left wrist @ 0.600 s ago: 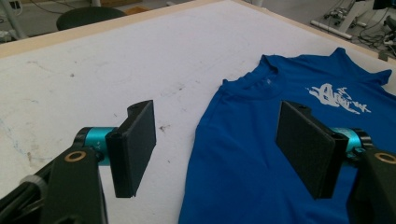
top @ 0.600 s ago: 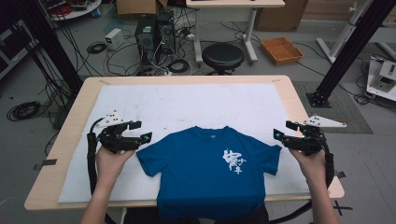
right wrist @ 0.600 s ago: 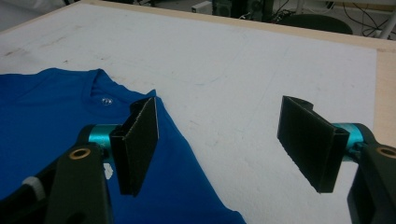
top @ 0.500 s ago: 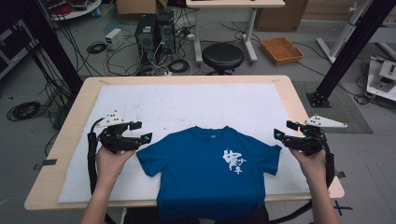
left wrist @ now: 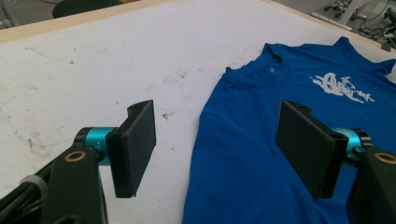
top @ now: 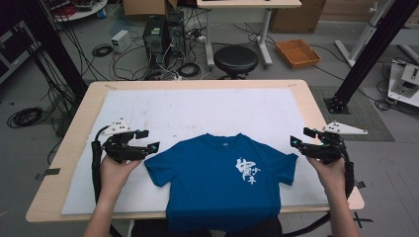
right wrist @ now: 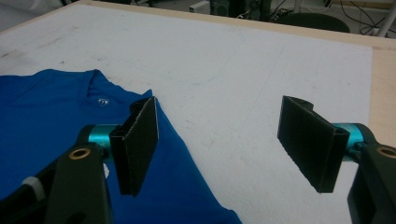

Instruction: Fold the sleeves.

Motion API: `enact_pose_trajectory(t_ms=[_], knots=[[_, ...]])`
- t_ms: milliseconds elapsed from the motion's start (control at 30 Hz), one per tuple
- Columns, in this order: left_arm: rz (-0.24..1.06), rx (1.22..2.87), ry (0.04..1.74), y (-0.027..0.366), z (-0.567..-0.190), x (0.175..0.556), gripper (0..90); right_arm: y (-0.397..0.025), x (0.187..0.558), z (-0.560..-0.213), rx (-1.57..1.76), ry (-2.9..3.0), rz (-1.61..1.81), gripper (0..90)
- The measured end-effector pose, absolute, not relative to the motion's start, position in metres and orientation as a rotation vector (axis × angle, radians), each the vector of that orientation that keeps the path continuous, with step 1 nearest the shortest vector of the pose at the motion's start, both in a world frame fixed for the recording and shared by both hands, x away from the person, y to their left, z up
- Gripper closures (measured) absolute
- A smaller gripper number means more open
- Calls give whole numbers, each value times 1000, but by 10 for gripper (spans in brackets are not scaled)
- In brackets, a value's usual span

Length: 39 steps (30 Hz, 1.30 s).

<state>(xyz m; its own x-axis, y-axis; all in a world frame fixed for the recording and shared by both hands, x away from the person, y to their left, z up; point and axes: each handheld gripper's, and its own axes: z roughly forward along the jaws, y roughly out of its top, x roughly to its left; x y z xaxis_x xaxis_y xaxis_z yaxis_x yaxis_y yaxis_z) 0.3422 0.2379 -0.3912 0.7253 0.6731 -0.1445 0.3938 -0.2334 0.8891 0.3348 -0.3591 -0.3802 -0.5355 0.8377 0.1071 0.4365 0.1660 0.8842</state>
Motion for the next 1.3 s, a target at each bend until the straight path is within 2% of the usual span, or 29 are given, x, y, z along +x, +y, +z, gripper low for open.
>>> enact_pose_trajectory(t_ms=[200,267,467,633,1033,1167,1300], knots=[[323,1878,848,242,-397,340,309,-359,335,-380,1219,2030,1323,290],[311,1872,853,246,-400,338,363,-359,334,-379,1224,2025,1321,291],[232,1907,924,258,-418,337,409,-360,335,-379,1237,2013,1318,292],[177,1938,984,264,-430,338,504,-358,337,-381,1242,2020,1308,292],[155,1996,1050,266,-441,339,590,-359,337,-380,1245,2010,1305,294],[143,2030,1063,264,-444,340,644,-359,337,-380,1245,2011,1303,294],[125,2033,1064,264,-445,340,766,-359,337,-380,1249,2012,1301,295]])
